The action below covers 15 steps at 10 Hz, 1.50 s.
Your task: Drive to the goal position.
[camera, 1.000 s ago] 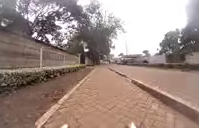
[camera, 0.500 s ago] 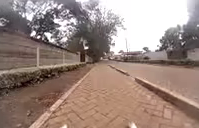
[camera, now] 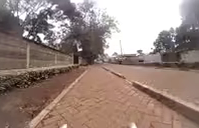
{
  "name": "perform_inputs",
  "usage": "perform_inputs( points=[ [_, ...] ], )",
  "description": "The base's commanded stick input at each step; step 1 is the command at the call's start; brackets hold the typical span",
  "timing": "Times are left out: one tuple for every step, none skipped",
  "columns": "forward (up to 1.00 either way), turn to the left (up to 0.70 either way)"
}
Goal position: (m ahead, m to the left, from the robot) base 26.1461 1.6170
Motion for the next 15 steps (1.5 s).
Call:
perform_inputs(
  points=[
    [0.70, -0.06],
    [0.70, 0.00],
    [0.70, 0.00],
    [0.70, 0.00],
    [0.70, 0.00],
    [0.70, 0.00],
    [0.70, 0.00],
    [0.70, 0.00],
    [0.70, 0.00],
    [0.70, 0.00],
    [0.70, 0.00],
    [0.70, 0.00],
    [0.70, 0.00],
    [0.70, 0.00],
    [0.70, 0.00]
  ],
)
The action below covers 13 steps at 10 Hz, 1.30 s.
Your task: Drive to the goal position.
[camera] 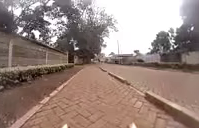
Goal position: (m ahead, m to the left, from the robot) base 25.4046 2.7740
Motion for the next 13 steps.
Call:
perform_inputs(
  points=[
    [0.70, 0.00],
    [0.70, 0.00],
    [0.70, 0.00],
    [0.70, 0.00],
    [0.70, 0.00],
    [0.70, 0.00],
    [0.70, 0.00],
    [0.70, 0.00],
    [0.70, 0.00],
    [0.70, 0.00],
    [0.70, 0.00],
    [0.70, 0.00],
    [0.70, 0.00]
  ],
)
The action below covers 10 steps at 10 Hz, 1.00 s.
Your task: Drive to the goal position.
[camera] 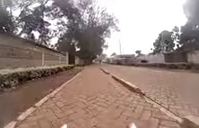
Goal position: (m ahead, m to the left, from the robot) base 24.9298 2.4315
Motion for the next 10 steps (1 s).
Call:
perform_inputs(
  points=[
    [0.70, 0.00],
    [0.70, 0.00],
    [0.70, 0.00],
    [0.70, 0.00],
    [0.70, 0.00],
    [0.70, 0.35],
    [0.70, 0.35],
    [0.70, 0.35],
    [0.70, 0.18],
    [0.70, 0.01]
  ],
)
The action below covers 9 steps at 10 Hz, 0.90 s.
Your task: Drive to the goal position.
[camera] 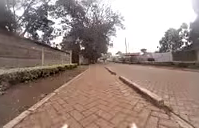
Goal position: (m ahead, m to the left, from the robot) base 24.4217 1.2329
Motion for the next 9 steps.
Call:
perform_inputs(
  points=[
    [0.70, 0.00],
    [0.70, 0.00],
    [0.70, 0.00],
    [0.70, 0.00],
    [0.70, 0.00],
    [0.70, 0.00],
    [0.70, 0.00],
    [0.70, 0.00],
    [0.70, 0.00]
  ],
)
